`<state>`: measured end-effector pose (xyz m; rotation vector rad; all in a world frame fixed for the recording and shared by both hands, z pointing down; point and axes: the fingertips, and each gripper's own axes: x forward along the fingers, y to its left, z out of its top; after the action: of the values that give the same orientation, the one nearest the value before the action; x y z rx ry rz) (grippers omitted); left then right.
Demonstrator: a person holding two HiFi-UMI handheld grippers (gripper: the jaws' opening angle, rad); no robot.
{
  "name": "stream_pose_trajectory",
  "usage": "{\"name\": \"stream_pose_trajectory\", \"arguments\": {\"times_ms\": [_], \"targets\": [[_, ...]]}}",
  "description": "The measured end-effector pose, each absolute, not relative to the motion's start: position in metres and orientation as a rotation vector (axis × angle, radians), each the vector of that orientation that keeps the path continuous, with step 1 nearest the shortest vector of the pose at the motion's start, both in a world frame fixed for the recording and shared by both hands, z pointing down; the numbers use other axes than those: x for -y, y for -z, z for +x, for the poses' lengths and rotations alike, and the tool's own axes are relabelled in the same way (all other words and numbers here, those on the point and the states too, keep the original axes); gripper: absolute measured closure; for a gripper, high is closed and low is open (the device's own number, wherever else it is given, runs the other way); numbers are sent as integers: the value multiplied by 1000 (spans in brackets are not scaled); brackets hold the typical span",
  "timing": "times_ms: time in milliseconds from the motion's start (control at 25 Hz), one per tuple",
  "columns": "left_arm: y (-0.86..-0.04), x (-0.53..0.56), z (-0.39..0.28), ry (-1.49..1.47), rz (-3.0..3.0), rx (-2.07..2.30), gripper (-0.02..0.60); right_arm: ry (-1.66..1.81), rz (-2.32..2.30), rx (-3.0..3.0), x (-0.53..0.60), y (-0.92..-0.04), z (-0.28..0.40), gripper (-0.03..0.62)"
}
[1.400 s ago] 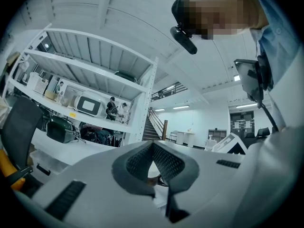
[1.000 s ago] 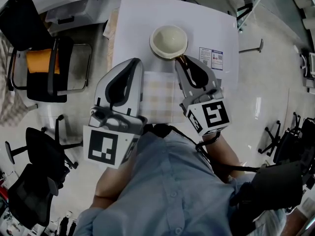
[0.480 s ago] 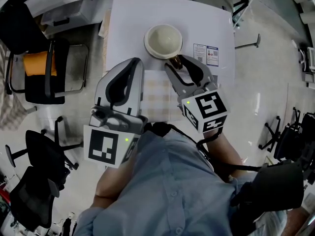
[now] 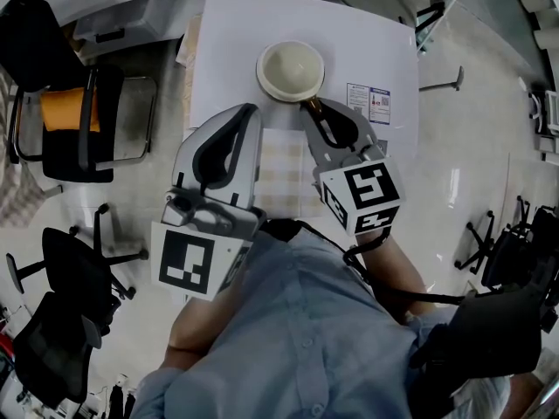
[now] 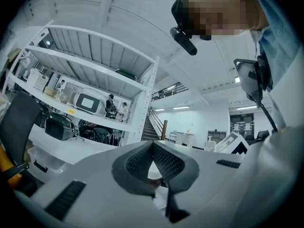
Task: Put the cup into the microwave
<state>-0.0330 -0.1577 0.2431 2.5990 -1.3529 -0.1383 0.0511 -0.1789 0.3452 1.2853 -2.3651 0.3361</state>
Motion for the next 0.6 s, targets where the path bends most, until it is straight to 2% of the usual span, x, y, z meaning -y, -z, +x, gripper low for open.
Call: {"name": "stream_pose_trajectory", "arguments": {"times_ms": [600], "targets": [[-243,168,-36,129,2602,1372,577,-248,1364,2477,178,-328,61,548]]}}
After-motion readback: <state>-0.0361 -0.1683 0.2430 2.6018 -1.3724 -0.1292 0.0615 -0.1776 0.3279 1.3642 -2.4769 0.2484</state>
